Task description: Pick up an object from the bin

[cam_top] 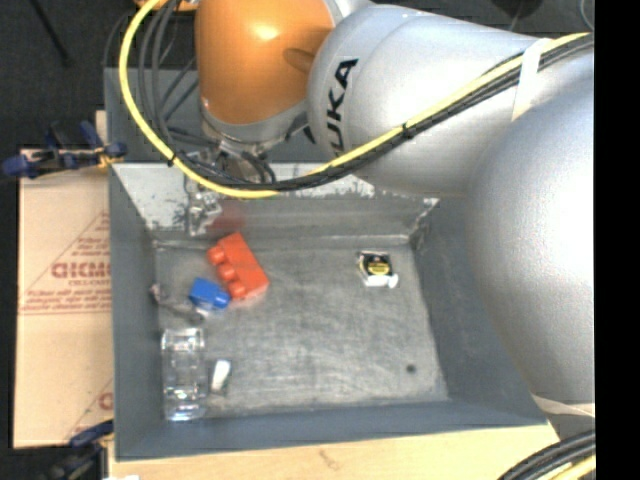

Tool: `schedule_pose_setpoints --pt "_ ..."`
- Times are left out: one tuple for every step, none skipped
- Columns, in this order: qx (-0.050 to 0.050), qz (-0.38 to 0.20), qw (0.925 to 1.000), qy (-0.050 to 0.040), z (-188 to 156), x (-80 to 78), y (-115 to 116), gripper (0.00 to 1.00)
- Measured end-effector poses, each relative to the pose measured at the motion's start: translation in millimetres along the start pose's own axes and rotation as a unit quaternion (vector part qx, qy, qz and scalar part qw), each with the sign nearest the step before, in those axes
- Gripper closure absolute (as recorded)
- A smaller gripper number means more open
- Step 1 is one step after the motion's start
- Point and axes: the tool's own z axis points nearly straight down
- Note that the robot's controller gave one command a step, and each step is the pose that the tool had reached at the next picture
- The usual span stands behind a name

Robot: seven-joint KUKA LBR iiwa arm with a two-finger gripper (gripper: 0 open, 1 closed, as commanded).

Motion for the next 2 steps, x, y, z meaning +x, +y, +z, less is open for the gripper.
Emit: schedule_pose_setpoints --pt "0.000 -0.007 0.9999 0.0079 39 45.4 -51 1.00" --pt "-0.001 0.082 0.9966 0.0064 146 82.0 -60 1.00"
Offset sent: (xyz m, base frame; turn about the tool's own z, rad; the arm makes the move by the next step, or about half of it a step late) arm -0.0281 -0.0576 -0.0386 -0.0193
